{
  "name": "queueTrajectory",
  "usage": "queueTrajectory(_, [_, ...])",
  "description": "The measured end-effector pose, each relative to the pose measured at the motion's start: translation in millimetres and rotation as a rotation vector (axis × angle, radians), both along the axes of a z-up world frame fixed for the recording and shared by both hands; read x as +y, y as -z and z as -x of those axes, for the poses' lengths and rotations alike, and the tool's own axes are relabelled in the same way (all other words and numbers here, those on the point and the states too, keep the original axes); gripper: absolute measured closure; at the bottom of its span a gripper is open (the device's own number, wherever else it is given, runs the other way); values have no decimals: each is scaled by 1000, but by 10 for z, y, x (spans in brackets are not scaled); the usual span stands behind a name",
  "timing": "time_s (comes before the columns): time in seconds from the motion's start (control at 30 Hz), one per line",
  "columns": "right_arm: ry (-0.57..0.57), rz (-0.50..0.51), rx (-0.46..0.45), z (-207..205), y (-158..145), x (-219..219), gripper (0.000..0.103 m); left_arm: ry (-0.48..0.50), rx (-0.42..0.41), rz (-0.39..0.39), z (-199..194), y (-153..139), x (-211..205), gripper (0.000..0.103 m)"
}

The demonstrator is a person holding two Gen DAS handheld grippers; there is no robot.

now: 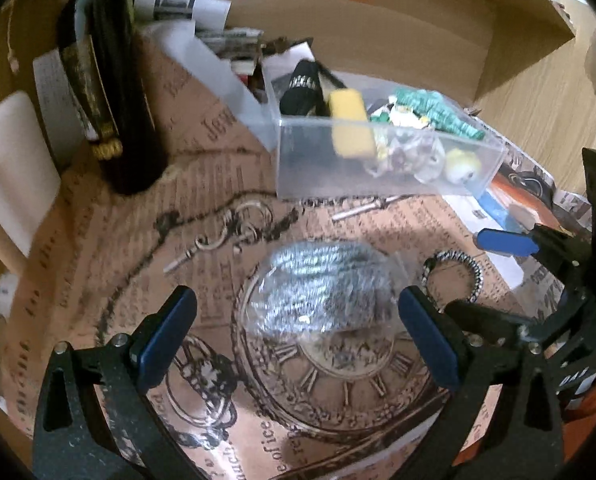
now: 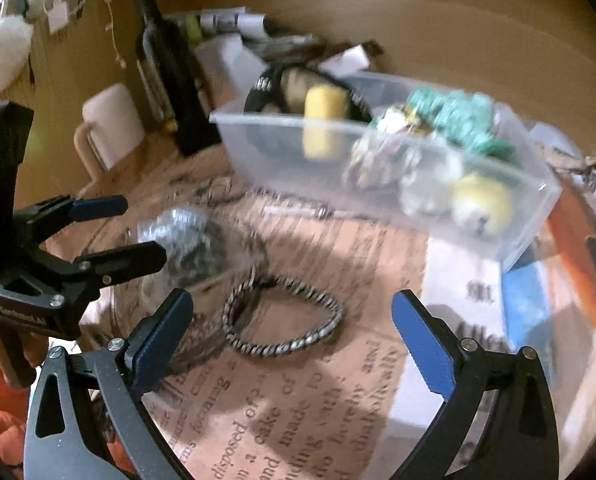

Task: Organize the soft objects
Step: 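Grasp the silver plastic bag with left tool while right tool grasps braided cord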

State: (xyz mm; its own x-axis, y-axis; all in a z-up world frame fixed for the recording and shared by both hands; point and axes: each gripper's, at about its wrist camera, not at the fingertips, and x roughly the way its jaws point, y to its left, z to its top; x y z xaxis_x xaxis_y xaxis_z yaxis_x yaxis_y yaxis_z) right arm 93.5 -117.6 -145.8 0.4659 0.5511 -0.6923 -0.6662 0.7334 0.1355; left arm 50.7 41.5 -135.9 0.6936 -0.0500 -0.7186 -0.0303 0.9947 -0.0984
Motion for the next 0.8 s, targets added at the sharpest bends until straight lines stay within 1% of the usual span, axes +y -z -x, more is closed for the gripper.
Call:
queueTrajectory(0.07, [-20,41,4,24,53,68,9,6,13,14,-13,56,5,1])
queueTrajectory(0.17, [-14,76,-26,56,69,106,16,16,27,36,-67,103,16,1])
queueTrajectory(0.2, [-13,79,-32,57,67,102,22,18,25,39,-82,111,11,1])
queueTrajectory(0.23, [-8,81,-36,52,64,93,32,19,18,38,-99,118,3,1])
queueTrajectory(0.27, [-4,80,-38,46,63,83,38,20,13,36,-108,119,-6,1])
queueTrajectory(0.33, [4,79,-42,30,62,65,58,29,0,36,-134,123,-25,3])
queueTrajectory(0.37, [7,78,-42,20,57,54,62,34,-3,38,-143,129,-35,4])
queueTrajectory(0.4, [8,75,-41,5,51,43,68,40,-3,37,-154,137,-45,11])
queueTrajectory(0.43, [10,71,-39,-2,49,31,74,51,-5,34,-161,139,-70,19])
queueTrajectory(0.47, [12,67,-38,-12,46,14,77,57,-7,35,-166,140,-82,23])
queueTrajectory(0.5, [15,65,-38,-27,41,12,81,62,-7,38,-172,140,-88,30])
queueTrajectory(0.53, [18,61,-37,-37,41,6,84,70,-9,47,-178,135,-94,34])
queueTrajectory(0.57, [18,53,-33,-44,40,-9,84,74,-9,54,-182,134,-94,42])
queueTrajectory(0.63, [18,46,-34,-43,36,-26,86,79,-7,68,-189,128,-89,55])
queueTrajectory(0.8, [21,27,-54,-32,-25,-83,86,81,-16,89,-200,92,-75,65])
